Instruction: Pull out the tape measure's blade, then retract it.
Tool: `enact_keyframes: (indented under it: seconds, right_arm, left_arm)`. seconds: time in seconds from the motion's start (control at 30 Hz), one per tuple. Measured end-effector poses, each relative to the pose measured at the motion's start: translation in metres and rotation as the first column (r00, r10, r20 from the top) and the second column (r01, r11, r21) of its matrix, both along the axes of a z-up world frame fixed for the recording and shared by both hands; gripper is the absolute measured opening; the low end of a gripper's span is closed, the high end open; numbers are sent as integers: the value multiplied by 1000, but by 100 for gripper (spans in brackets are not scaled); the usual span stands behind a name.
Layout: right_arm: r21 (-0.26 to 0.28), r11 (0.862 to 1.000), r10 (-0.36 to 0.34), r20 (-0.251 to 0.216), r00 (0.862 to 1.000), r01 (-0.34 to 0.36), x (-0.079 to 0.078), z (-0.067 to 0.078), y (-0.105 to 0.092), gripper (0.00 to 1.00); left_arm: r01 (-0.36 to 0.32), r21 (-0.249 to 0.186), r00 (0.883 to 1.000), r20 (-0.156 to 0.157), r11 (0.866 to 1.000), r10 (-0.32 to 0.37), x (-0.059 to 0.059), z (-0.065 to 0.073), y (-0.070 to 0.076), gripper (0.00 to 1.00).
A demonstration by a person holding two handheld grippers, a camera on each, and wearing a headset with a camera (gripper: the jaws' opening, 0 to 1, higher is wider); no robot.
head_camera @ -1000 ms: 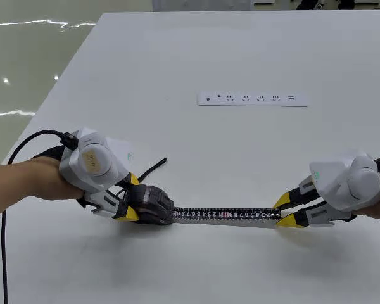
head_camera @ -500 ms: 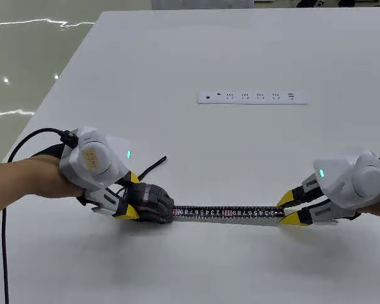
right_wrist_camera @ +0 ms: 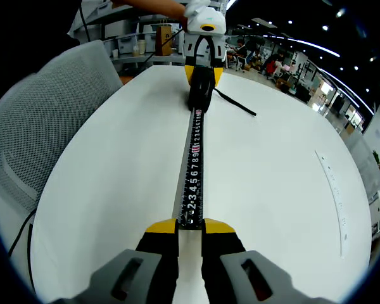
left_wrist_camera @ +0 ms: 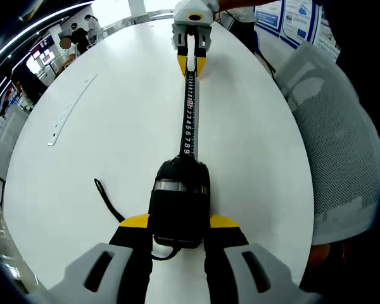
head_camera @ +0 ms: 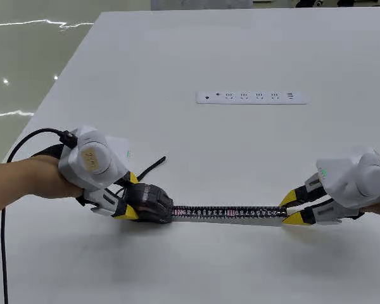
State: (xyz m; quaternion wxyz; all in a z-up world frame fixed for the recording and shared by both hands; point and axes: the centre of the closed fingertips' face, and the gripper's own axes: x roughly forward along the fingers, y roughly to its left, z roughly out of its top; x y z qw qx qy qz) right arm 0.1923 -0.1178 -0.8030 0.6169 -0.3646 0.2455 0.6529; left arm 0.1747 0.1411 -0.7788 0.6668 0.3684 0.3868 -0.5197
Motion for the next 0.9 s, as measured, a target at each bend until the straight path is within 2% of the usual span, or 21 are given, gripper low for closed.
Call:
enact_keyframes:
  seconds: [0.47,0.53,0.6,0.9]
  right_arm:
    - [-7,1000,-5,0,1000,5,3,-3,-7,11]
    - [-8,1000,-6,0,1000,6,-1,2,-6,11]
    - [-8,1000,-7,-1,1000,7,2,-1,-8,11]
    - [-13,1000,-7,2,1000,7,0,2,-11,11]
  left_arm:
    - [-2,1,1000,1,1000,2,0,1,-1,26]
    - [-1,2,1000,1,1000,1,0,1,-1,26]
    - [-1,2,1000,1,1000,1,-1,2,-2,26]
    - [0,3,1000,1,1000,0,-2,3,-2,26]
